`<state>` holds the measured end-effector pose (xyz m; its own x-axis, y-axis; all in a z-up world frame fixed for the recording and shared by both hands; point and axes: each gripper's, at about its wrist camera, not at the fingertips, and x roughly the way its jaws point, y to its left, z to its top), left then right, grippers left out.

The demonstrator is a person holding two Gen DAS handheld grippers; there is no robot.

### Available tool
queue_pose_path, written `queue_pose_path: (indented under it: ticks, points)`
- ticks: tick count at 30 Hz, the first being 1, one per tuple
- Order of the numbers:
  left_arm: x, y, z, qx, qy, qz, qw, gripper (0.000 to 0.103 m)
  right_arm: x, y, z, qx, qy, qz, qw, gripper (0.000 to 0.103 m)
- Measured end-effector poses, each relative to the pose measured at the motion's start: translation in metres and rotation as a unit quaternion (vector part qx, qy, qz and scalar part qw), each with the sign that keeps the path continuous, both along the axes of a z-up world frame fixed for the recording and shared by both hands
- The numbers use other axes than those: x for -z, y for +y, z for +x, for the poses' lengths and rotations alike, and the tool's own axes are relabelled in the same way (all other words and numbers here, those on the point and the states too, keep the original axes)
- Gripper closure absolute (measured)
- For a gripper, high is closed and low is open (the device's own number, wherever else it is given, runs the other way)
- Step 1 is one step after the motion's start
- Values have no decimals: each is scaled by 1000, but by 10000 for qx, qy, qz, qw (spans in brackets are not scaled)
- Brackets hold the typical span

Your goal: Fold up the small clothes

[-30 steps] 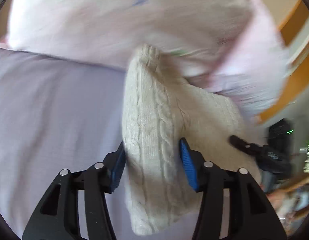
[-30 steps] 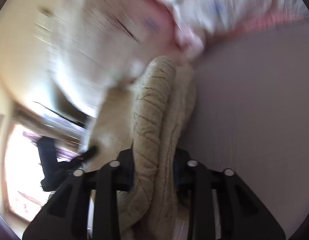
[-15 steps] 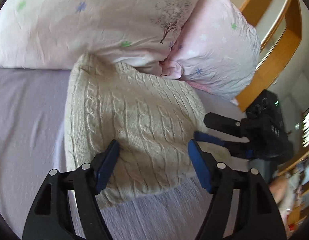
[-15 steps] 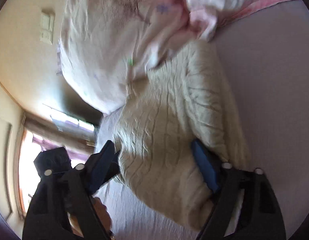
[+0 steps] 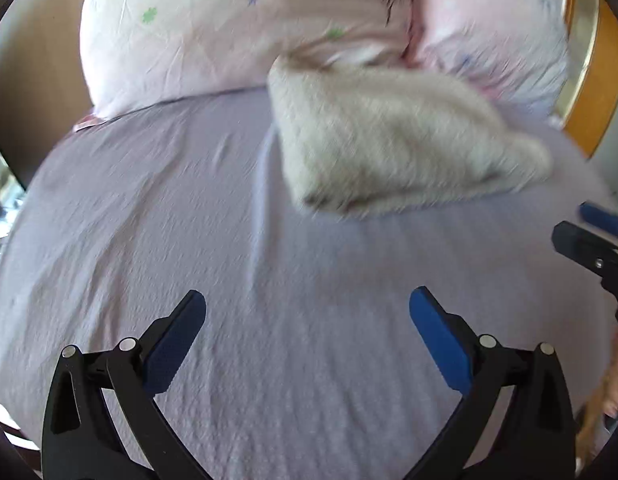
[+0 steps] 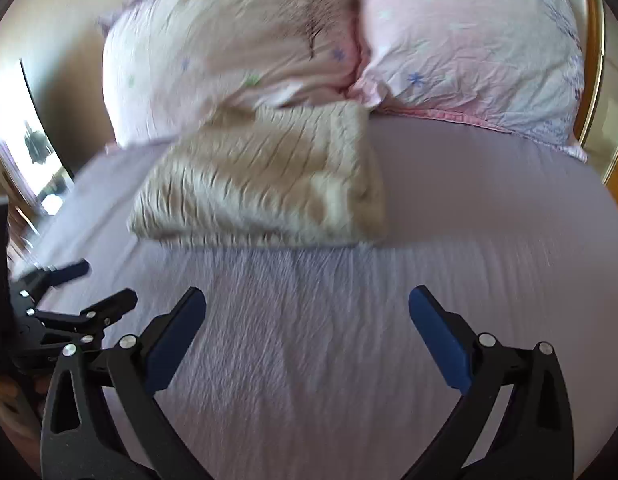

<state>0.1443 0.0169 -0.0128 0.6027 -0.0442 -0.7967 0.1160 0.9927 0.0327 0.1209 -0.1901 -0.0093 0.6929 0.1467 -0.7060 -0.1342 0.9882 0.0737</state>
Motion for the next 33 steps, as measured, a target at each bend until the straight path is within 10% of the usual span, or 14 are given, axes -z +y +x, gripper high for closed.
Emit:
queue_pose_path:
  ticks: [33]
  points:
    - [11,10,2,-44,20,-36,10000,1,40,36,17,240,567,-420,9972,2]
